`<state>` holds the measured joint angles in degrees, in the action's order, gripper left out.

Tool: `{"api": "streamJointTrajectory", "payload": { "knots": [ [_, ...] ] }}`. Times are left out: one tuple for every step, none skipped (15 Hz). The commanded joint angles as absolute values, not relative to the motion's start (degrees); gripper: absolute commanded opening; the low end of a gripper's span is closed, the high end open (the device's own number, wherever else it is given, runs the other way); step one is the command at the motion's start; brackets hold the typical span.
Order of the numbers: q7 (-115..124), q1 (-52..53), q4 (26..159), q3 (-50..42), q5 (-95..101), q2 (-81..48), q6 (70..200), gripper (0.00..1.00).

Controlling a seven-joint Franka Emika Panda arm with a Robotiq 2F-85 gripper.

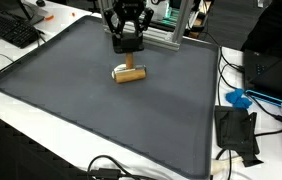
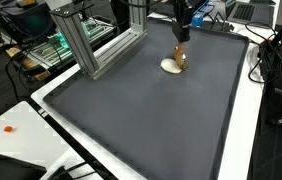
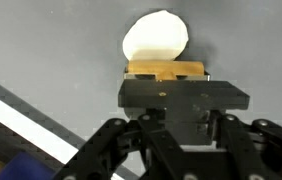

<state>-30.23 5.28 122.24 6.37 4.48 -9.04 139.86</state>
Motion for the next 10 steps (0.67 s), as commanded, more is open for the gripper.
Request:
{"api": "streamJointTrajectory", "payload": {
  "knots": [
    [-31.75, 4.09, 123.46, 6.52, 4.72, -7.96, 135.10, 0.22],
    [-31.87, 4.00, 123.48, 6.45, 4.85, -7.71, 134.21, 0.22],
    [-31.97, 3.92, 123.62, 6.37, 4.95, -7.48, 133.23, 0.22],
    [-32.18, 3.81, 123.69, 6.33, 4.90, -7.32, 132.52, 0.22],
    [-32.18, 3.71, 123.93, 6.23, 5.03, -7.11, 131.88, 0.22],
    [-32.37, 3.62, 124.11, 6.14, 4.97, -6.91, 131.35, 0.22],
    [-32.59, 3.52, 124.38, 6.03, 4.97, -6.70, 130.97, 0.22],
    [-32.91, 3.43, 124.52, 5.96, 4.89, -6.57, 130.60, 0.22],
    [-33.02, 3.34, 124.69, 5.88, 4.95, -6.42, 130.29, 0.22],
    [-33.21, 3.25, 124.88, 5.81, 4.94, -6.28, 129.90, 0.22]
  ]
}}
